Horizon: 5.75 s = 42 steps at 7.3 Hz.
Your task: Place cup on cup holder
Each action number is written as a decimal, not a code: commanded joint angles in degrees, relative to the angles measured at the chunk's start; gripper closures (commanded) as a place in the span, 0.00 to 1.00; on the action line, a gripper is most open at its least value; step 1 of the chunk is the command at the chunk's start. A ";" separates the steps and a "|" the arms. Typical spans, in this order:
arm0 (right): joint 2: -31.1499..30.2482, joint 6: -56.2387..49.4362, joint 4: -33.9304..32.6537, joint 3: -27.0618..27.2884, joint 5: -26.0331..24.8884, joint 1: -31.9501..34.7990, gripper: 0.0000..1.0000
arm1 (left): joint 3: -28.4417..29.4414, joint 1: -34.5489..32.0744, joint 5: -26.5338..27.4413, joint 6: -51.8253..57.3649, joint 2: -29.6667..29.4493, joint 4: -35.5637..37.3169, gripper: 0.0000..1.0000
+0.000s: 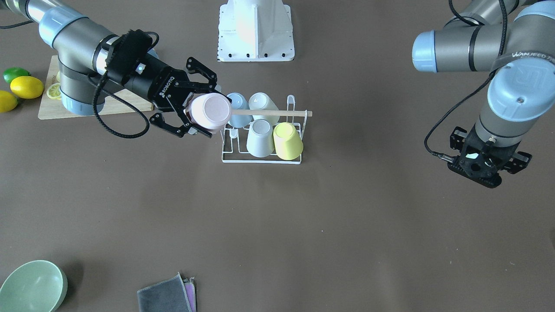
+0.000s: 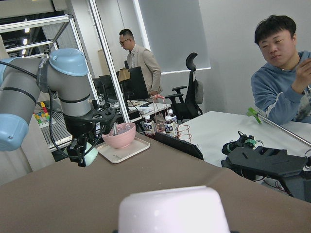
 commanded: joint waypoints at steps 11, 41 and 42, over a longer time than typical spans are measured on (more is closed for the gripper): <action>0.47 -10.89 -0.03 -6.44 -7.14 -9.12 1.00 | -11.49 2.83 1.97 -44.69 13.41 -73.42 1.00; 0.12 -15.98 2.26 -7.32 -9.16 -10.35 0.12 | 5.65 50.66 66.49 -17.00 5.67 -117.32 1.00; 0.21 -16.07 2.26 -7.32 -9.16 -10.35 0.11 | 6.34 50.66 66.49 -17.00 5.59 -117.40 1.00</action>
